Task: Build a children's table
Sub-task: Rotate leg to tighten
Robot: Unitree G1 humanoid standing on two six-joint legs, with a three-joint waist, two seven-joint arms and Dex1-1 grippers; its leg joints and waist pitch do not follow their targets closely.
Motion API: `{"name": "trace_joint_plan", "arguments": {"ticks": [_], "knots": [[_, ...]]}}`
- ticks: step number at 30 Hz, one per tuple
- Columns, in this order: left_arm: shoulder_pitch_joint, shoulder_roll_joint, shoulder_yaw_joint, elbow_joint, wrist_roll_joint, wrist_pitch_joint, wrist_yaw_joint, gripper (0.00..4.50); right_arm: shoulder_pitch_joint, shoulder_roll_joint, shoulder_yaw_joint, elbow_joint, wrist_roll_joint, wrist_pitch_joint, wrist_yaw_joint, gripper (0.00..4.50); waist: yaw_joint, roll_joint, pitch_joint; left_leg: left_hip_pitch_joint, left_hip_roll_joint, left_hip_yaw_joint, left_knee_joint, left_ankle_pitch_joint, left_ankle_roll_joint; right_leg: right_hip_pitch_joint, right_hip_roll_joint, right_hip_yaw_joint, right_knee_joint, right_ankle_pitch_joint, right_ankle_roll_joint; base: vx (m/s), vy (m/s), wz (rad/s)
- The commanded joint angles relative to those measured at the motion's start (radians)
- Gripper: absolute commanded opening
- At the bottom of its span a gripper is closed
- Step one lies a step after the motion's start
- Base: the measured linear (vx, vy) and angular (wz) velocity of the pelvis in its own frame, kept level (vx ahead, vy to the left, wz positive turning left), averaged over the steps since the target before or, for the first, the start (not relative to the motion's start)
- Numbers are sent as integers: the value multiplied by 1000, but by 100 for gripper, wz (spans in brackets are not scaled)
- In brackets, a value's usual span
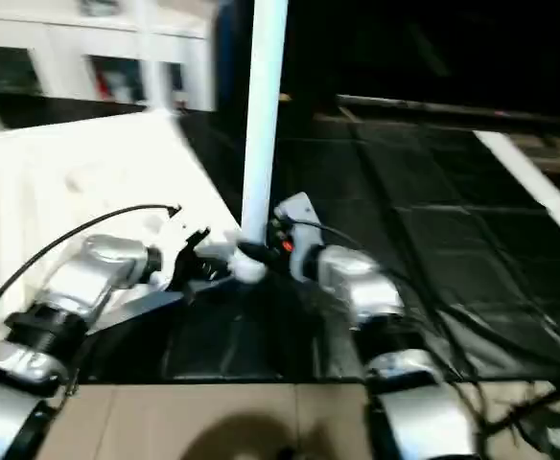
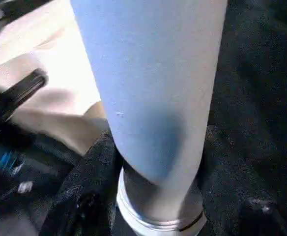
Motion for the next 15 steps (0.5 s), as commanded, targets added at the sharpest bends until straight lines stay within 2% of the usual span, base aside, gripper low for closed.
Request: {"name": "trace_joint_plan", "arguments": {"ticks": [1,2,3,4,5,6,7,8,9,10,11,12,13,14,15], "knots": [[-43,-85,22,-25,-30,3,73,0,-21,91,32,24,10,34,-40,197,-5,33,-56,-17,7,11,-118,-572,54,96,-32,11,-31,-466,-28,0,0,0],[-42,-89,26,-32,-31,8,79,0,-21,95,36,20,11,25,-34,232,5,25,-42,2,22,18,-141,-669,57,81,-32,52,10,-387,-73,0,0,0],[-41,-90,27,-35,-33,11,82,0,-19,97,38,18,10,21,-35,232,5,25,-42,2,22,18,-141,-669,57,81,-32,52,10,-387,-73,0,0,0],[-40,-90,28,-37,-33,13,83,0,-18,97,39,17,9,21,-35,266,4,15,-38,23,-4,29,-121,-666,53,58,-29,43,-29,-485,-61,0,0,0],[-39,-90,29,-39,-34,15,84,0,-17,97,40,15,8,21,-34,266,-5,0,-37,68,-86,60,-15,-486,50,0,-31,-46,-147,-813,71,0,0,0],[-36,-87,28,-44,-35,17,81,0,-13,96,42,10,10,19,-25,269,-12,0,-46,46,-83,58,-14,-442,56,26,-34,-67,-149,-814,109,0,0,0],[-33,-84,27,-47,-35,17,77,0,-10,93,42,7,10,20,-23,269,-4,31,-63,-8,-38,33,-50,-412,65,105,-47,-65,-109,-676,130,53,35,-33],[-27,-78,23,-53,-35,16,71,0,-5,88,41,0,10,21,-18,295,7,46,-69,-47,15,5,-95,-448,69,153,-63,-20,-4,-514,84,78,24,-20],[-16,-67,21,-64,-34,17,61,0,5,76,39,-8,5,17,-13,313,32,62,-56,-18,64,-7,-153,-563,70,111,-58,58,79,-207,-48,78,24,-20],[-16,-67,21,-64,-34,17,61,0,5,76,39,-8,5,17,-13,313,12,-5,-38,25,-28,29,-101,-552,50,51,-45,52,-21,-426,-43,81,-20,9],[-1,-47,18,-83,-36,18,40,0,18,50,31,-18,4,3,0,325,34,-25,-34,79,-118,75,0,-377,40,-32,-46,7,-107,-857,72,93,-16,9],[-1,-47,18,-83,-36,18,40,0,18,50,31,-18,4,3,0,325,30,-30,-41,53,-118,71,2,-326,54,-11,-55,9,-101,-917,98,93,-16,9],[10,-29,14,-98,-37,16,19,0,32,23,26,-32,11,-3,27,340,35,-22,-73,-46,-87,42,-45,-196,55,85,-71,38,-39,-761,99,94,6,-23],[15,-19,11,-105,-37,13,6,0,40,8,24,-41,16,-3,48,352,53,-5,-83,-46,-73,36,-61,-131,46,84,-73,45,-33,-655,75,69,31,-15],[22,-7,7,-113,-36,9,-13,0,50,-13,26,-56,20,-1,79,358,58,4,-90,-26,-57,38,-66,-22,39,57,-55,60,-7,-405,-19,69,31,-15]]}}
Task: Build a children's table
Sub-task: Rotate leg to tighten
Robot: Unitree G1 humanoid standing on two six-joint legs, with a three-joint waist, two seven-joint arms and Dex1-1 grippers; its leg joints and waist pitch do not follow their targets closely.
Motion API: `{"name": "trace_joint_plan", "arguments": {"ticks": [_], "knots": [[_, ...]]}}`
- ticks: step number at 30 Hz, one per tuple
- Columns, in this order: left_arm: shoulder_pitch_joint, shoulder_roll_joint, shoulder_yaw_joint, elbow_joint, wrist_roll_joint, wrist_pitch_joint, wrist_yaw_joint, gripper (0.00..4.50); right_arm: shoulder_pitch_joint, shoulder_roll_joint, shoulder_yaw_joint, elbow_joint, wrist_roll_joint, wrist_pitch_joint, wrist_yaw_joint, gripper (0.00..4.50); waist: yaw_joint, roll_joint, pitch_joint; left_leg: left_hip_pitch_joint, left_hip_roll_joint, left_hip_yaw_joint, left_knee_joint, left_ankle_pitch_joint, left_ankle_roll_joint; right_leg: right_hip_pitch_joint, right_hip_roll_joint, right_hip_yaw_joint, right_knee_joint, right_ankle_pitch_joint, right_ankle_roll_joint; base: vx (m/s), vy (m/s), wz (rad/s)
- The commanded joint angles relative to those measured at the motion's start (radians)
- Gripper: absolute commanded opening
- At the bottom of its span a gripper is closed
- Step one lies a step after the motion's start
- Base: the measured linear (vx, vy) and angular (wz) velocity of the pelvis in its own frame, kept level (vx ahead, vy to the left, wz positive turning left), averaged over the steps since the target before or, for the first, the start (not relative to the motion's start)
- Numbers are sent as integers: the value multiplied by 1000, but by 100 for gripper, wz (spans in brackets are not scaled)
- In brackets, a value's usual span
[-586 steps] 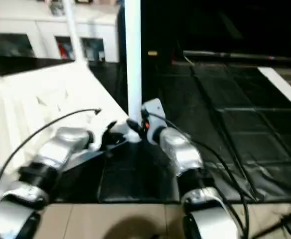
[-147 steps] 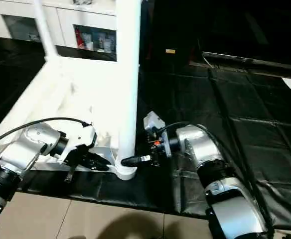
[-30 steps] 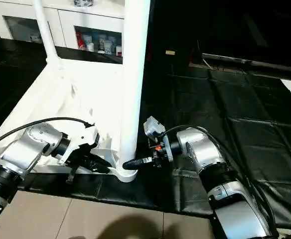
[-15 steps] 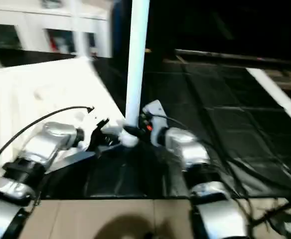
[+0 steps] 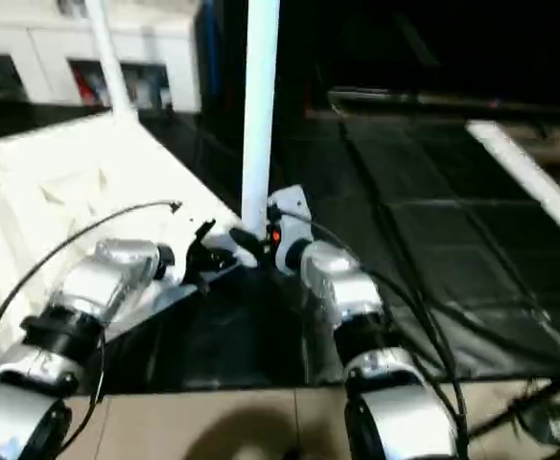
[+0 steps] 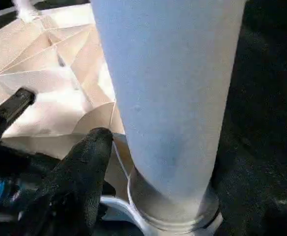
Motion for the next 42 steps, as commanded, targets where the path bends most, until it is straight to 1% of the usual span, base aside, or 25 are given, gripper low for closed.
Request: {"name": "trace_joint_plan", "arguments": {"ticks": [1,2,3,4,5,7,8,10,14,16,17,19,20,22,23,26,27,30,32,34,36,38,39,40,42], "knots": [[10,12,-11,-39,-31,-22,-52,0,32,-23,37,-21,14,24,96,362,5,7,-82,-32,-36,51,-68,2,59,82,-20,60,-47,-279,-96,0,0,0],[13,18,-13,-43,-31,-24,-62,0,38,-35,41,-29,16,26,117,362,3,5,-79,-23,-36,61,-69,-71,63,79,-17,64,-49,-286,-142,0,0,0],[16,25,-15,-46,-32,-26,-73,0,43,-49,44,-38,18,28,142,387,-1,3,-78,-23,-37,65,-70,-97,67,77,-16,68,-49,-296,-155,0,0,0],[19,38,-21,-51,-31,-26,-91,0,50,-74,48,-49,23,33,181,396,0,7,-79,-24,-38,66,-71,-116,74,79,-17,72,-48,-306,-169,0,0,0],[22,56,-30,-55,-31,-33,-120,0,55,-103,50,-60,28,37,227,400,0,8,-80,-30,-37,64,-72,-118,82,86,-17,72,-47,-310,-168,0,0,0],[27,78,-42,-64,-32,-34,-155,0,60,-138,55,-75,33,41,289,417,0,7,-79,-28,-35,65,-71,-121,87,84,-18,74,-49,-305,-169,0,0,0],[28,83,-46,-68,-31,-36,-164,0,62,-147,58,-80,34,42,303,430,2,6,-79,-30,-36,66,-71,-127,86,86,-20,73,-50,-321,-165,0,0,0],[37,124,-76,-86,-27,-53,-236,0,65,-205,75,-102,43,50,410,444,4,4,-77,-31,-35,65,-71,-135,82,87,-21,72,-53,-353,-153,0,0,0],[45,176,-112,-107,-30,-71,-331,0,55,-262,91,-118,61,59,527,448,13,2,-76,-28,-36,67,-69,-142,84,85,-21,72,-59,-400,-133,0,0,0],[47,184,-118,-109,-30,-76,-346,0,54,-269,95,-120,63,59,542,448,18,2,-75,-29,-36,67,-70,-136,78,84,-21,72,-59,-409,-126,0,0,0],[51,210,-139,-119,-34,-91,-400,0,50,-290,106,-125,67,59,591,448,20,3,-76,-25,-35,67,-70,-143,77,82,-21,70,-60,-415,-127,0,0,0],[54,225,-151,-127,-35,-102,-431,0,48,-300,113,-127,67,57,616,448,21,2,-75,-25,-32,67,-71,-142,74,81,-21,72,-59,-407,-132,0,0,0],[57,235,-160,-135,-36,-116,-455,0,47,-306,117,-128,67,58,631,448,24,3,-75,-20,-31,68,-70,-144,71,77,-20,73,-58,-397,-141,0,0,0],[62,255,-179,-149,-40,-126,-499,0,46,-321,131,-133,71,61,671,448,25,5,-76,-24,-29,67,-72,-142,69,81,-21,74,-53,-378,-152,0,0,0],[66,269,-194,-159,-39,-149,-535,0,47,-332,145,-140,70,65,705,448,28,3,-76,-24,-30,68,-71,-140,71,82,-20,74,-52,-371,-154,0,0,0],[68,287,-215,-171,-38,-171,-585,0,51,-347,163,-155,74,77,761,448,34,5,-76,-23,-26,68,-72,-135,68,83,-21,77,-47,-347,-166,0,0,0],[69,290,-219,-176,-41,-174,-598,0,52,-350,170,-160,76,82,781,448,37,1,-77,-26,-26,68,-71,-132,68,85,-20,77,-44,-343,-165,0,0,0],[68,295,-228,-181,-43,-183,-619,0,52,-352,180,-164,75,80,798,448,44,2,-76,-19,-26,71,-71,-141,60,79,-20,79,-46,-350,-169,0,0,0],[69,299,-241,-191,-44,-194,-642,0,47,-344,190,-150,64,51,789,448,44,0,-75,-21,-27,71,-72,-144,54,80,-20,82,-44,-355,-167,0,0,0],[71,300,-244,-197,-45,-195,-649,0,46,-341,193,-148,63,44,793,448,44,-4,-74,-22,-30,73,-70,-155,49,78,-19,86,-44,-375,-158,0,0,0],[75,300,-251,-207,-49,-195,-662,0,49,-331,201,-153,61,21,801,448,43,-5,-74,-21,-30,75,-70,-165,49,76,-17,91,-44,-398,-149,0,0,0],[79,300,-257,-216,-50,-197,-672,0,50,-321,205,-154,59,7,802,448,42,-3,-74,-24,-29,74,-72,-167,48,78,-19,93,-44,-411,-141,0,0,0],[81,301,-261,-220,-49,-198,-676,0,47,-314,207,-148,59,4,801,448,41,-5,-75,-25,-30,75,-72,-162,48,78,-18,93,-43,-406,-138,0,0,0],[81,301,-262,-221,-49,-199,-677,0,46,-312,207,-145,59,5,801,448,42,-4,-75,-23,-30,75,-72,-160,48,77,-18,94,-43,-401,-140,0,0,0],[84,304,-267,-226,-46,-202,-679,0,37,-301,213,-130,68,12,810,448,42,-4,-75,-25,-30,74,-72,-156,49,78,-18,94,-41,-392,-143,0,0,0]]}}
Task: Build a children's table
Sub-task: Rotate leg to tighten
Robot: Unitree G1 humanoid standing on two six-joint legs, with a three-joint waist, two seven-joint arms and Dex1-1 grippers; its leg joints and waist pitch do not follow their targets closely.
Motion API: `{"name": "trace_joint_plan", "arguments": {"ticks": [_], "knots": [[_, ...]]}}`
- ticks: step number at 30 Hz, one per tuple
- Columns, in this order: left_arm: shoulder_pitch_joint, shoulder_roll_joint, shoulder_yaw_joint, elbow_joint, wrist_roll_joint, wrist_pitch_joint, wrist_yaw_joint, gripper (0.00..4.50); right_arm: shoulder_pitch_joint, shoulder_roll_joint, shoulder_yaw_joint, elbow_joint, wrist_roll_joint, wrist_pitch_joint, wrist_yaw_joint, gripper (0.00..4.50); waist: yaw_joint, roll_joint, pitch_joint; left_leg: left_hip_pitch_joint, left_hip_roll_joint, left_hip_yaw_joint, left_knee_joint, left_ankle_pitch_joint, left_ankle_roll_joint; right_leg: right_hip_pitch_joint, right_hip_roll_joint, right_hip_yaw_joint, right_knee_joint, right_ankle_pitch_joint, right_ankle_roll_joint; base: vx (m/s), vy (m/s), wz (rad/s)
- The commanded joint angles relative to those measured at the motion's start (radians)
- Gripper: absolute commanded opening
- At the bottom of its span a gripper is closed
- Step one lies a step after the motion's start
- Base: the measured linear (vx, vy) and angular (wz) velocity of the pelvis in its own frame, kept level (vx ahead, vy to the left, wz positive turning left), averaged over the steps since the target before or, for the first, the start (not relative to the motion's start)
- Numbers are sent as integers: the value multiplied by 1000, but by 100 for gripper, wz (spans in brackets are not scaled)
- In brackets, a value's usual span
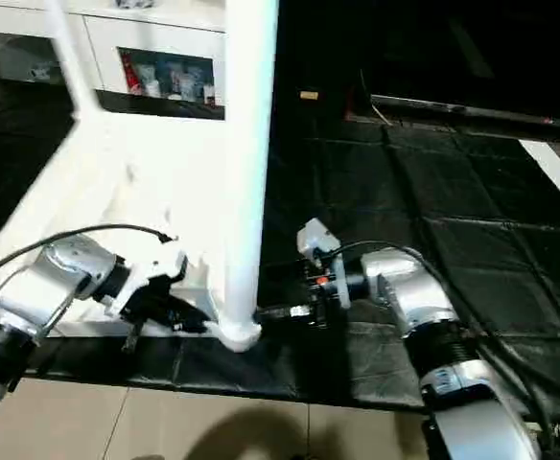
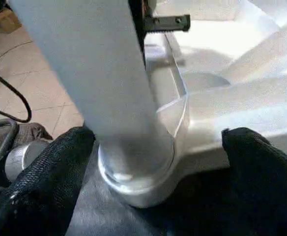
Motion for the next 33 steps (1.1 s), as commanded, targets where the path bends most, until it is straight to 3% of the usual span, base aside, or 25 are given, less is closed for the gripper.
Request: {"name": "trace_joint_plan", "arguments": {"ticks": [1,4,5,14,26,33], "knots": [[4,-10,-33,-35,-12,-12,-50,0,-27,-4,10,8,1,-4,9,431,-6,2,-73,-23,-34,39,-73,-158,41,75,-21,40,-57,-388,-157,0,0,0],[7,-8,-35,-37,-8,-16,-43,0,-38,2,15,26,7,-8,20,418,-8,-2,-73,-26,-35,39,-72,-155,41,76,-21,39,-58,-395,-151,0,0,0],[8,-8,-35,-37,-6,-17,-42,0,-39,3,16,31,6,-9,25,397,-8,-2,-73,-25,-35,39,-72,-156,40,76,-21,39,-58,-406,-148,0,0,0],[16,-9,-37,-41,-5,-20,-30,0,-45,29,19,40,14,-12,49,342,-9,-2,-74,-26,-34,39,-72,-151,39,75,-21,40,-57,-396,-149,0,0,0],[20,-11,-32,-38,-7,-19,-20,0,-37,68,33,29,17,-21,57,236,-10,4,-74,-23,-32,37,-74,-163,31,75,-20,41,-54,-371,-163,0,0,0],[23,-10,-27,-38,-9,-13,-15,0,-32,66,35,27,21,-13,65,214,-10,2,-74,-23,-34,37,-74,-169,30,75,-22,41,-58,-405,-148,0,0,0]]}}
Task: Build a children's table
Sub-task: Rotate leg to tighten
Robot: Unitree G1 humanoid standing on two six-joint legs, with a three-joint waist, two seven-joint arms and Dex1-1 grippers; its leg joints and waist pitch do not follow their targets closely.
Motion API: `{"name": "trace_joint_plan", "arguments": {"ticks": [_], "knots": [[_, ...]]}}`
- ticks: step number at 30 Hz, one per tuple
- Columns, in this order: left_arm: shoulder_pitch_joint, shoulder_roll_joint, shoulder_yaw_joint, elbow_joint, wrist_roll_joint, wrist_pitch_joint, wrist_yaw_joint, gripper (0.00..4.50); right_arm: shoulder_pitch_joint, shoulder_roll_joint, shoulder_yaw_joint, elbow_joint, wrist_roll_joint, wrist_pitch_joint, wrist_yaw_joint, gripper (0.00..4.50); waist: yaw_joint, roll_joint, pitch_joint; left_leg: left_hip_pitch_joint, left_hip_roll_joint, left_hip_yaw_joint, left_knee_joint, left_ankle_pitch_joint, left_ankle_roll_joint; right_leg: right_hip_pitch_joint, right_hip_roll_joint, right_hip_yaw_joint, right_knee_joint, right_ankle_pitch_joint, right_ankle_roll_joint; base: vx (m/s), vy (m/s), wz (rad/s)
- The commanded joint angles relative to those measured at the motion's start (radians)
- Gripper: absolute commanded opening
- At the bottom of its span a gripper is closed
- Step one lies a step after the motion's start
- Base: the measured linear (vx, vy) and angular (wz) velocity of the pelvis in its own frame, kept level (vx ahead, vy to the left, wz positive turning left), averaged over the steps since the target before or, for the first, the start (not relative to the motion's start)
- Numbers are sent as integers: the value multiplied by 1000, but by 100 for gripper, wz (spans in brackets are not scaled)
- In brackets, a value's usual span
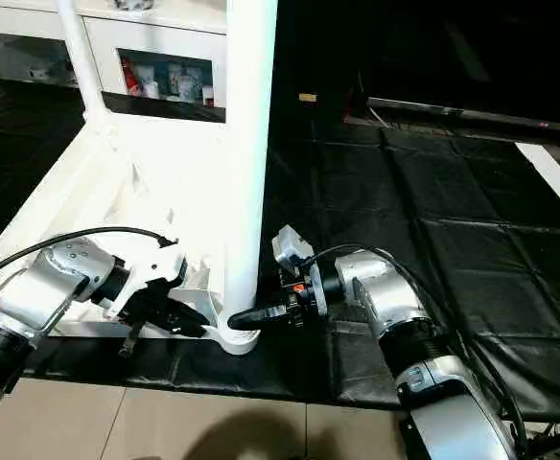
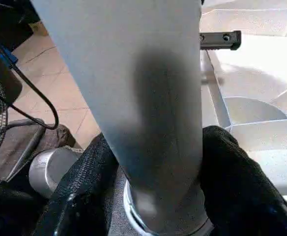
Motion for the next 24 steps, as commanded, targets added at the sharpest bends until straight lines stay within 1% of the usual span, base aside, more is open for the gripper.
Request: {"name": "trace_joint_plan", "arguments": {"ticks": [1,6,7,9,11,12,13,14,15,16,17,18,19,20,21,22,23,24], "knots": [[11,-17,-34,-29,-10,0,-18,0,-8,-3,-2,-10,13,20,10,212,-6,8,-70,-24,-34,37,-74,-170,30,75,-22,40,-60,-406,-146,0,0,0],[14,-20,-31,-28,-9,1,-9,0,-4,1,-1,-16,15,24,11,211,-6,8,-72,-24,-34,37,-74,-167,31,75,-21,40,-58,-393,-150,0,0,0],[13,-23,-29,-25,-7,5,0,0,1,2,1,-22,16,28,12,211,-6,10,-71,-23,-33,37,-74,-168,30,75,-21,40,-58,-391,-152,0,0,0],[12,-30,-25,-22,-5,16,15,0,9,4,3,-33,20,34,13,211,-6,8,-71,-24,-34,38,-74,-166,31,76,-21,40,-59,-388,-153,0,0,0],[-2,-72,1,6,4,62,99,0,39,24,-7,-61,30,50,-35,211,-5,11,-70,-22,-34,39,-73,-167,29,74,-19,41,-60,-388,-151,0,0,0],[-8,-88,11,18,8,72,130,0,46,35,-13,-64,28,51,-64,211,-2,10,-69,-18,-35,40,-72,-170,28,71,-19,41,-63,-394,-148,0,0,0],[-17,-110,24,34,10,86,169,0,49,52,-24,-56,19,47,-120,211,-4,10,-68,-17,-37,41,-72,-183,24,69,-18,42,-64,-414,-146,0,0,0],[-35,-162,60,65,1,117,252,0,44,93,-45,-20,-10,40,-256,211,-8,6,-67,-24,-41,39,-72,-194,21,75,-17,38,-69,-466,-121,0,0,0],[-39,-173,67,71,-1,124,268,0,42,102,-49,-12,-17,37,-286,209,-11,5,-66,-24,-44,40,-70,-195,18,72,-16,37,-74,-494,-105,0,0,0],[-57,-221,98,96,-10,155,341,0,31,144,-66,23,-44,27,-416,205,-13,11,-65,-19,-49,39,-67,-210,7,67,-18,31,-86,-565,-72,0,0,0],[-60,-228,102,100,-11,159,353,0,29,151,-69,28,-46,28,-436,205,-25,5,-64,-26,-54,36,-62,-220,0,69,-17,21,-95,-625,-35,-53,-3,-9],[-60,-228,102,100,-11,159,353,0,29,151,-69,28,-46,28,-436,204,-30,2,-65,-31,-57,33,-60,-226,0,73,-17,13,-99,-653,-13,-53,-3,-9],[-67,-242,110,109,-11,166,376,0,22,167,-75,38,-53,28,-477,204,-40,6,-67,-36,-57,29,-59,-242,8,77,-20,2,-109,-682,18,0,0,0],[-79,-265,124,127,-10,175,421,0,5,196,-88,60,-62,35,-559,203,-50,8,-68,-36,-59,27,-56,-250,15,74,-18,-7,-118,-680,30,0,0,0],[-86,-277,132,139,-8,178,446,0,-6,212,-96,74,-66,39,-605,202,-55,12,-68,-33,-60,26,-55,-256,15,72,-17,-11,-122,-680,30,0,0,0],[-101,-303,153,160,-5,188,501,0,-28,249,-116,93,-73,55,-698,202,-67,12,-68,-34,-61,23,-53,-277,21,74,-14,-25,-131,-687,40,0,0,0],[-118,-334,184,184,-1,193,571,0,-53,290,-137,113,-82,65,-794,200,-80,20,-69,-37,-57,18,-55,-283,21,80,-15,-36,-134,-661,35,-46,26,-18],[-123,-344,195,191,1,194,593,0,-60,302,-143,119,-86,67,-821,200,-90,28,-73,-42,-48,7,-60,-302,23,96,-20,-54,-140,-638,41,-46,26,-18]]}}
